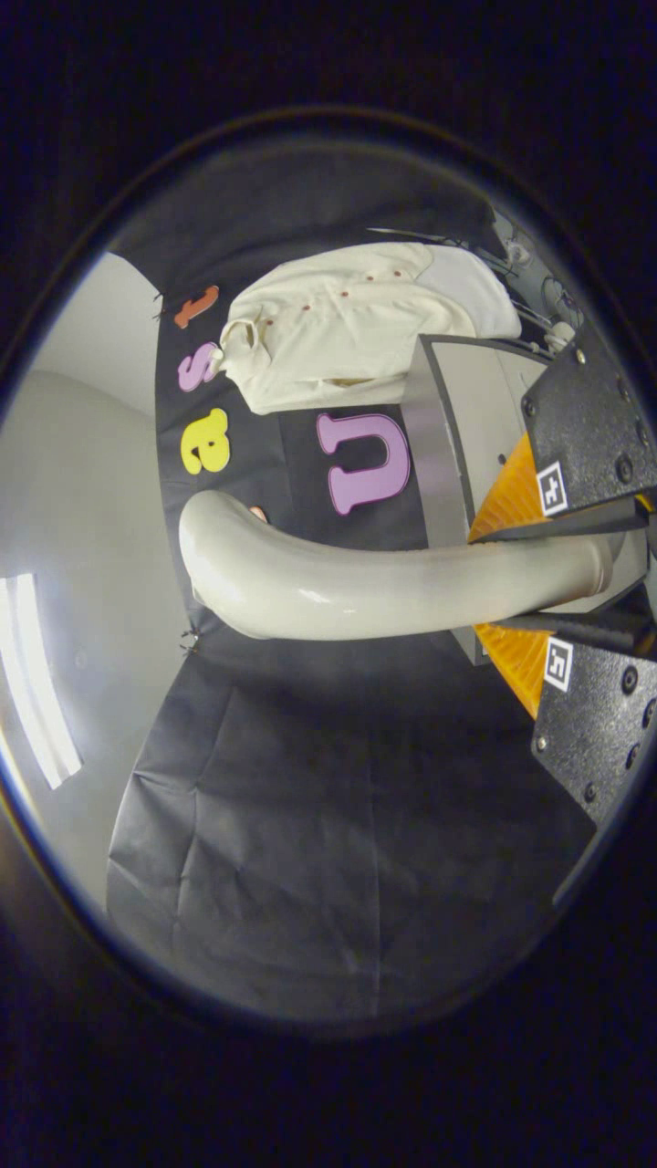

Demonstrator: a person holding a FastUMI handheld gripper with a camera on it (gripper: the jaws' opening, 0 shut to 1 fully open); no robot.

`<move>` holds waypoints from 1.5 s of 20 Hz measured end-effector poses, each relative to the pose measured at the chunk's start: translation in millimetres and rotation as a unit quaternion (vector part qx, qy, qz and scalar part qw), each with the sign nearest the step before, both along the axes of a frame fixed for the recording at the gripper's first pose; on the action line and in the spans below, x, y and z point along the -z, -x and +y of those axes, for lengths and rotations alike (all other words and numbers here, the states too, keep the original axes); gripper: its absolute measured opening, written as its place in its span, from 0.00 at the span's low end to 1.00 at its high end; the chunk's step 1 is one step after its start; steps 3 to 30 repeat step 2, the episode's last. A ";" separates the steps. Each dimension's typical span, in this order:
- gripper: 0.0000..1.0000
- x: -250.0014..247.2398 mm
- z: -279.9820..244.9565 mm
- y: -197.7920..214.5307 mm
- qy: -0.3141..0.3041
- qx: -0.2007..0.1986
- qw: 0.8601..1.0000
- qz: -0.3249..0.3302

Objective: Iron the clothes twice with a garment steamer, once on the left side and once on the right side.

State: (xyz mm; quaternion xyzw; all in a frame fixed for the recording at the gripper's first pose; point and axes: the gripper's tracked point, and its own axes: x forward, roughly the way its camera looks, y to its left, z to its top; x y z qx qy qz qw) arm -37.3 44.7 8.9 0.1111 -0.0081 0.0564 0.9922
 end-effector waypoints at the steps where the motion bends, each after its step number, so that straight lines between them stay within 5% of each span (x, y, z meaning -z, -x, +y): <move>1: 0.34 -0.5 -3.3 3.4 0.002 0.001 1.000 0.001; 30: 0.34 -2.9 -7.2 5.7 0.007 0.005 1.000 -0.001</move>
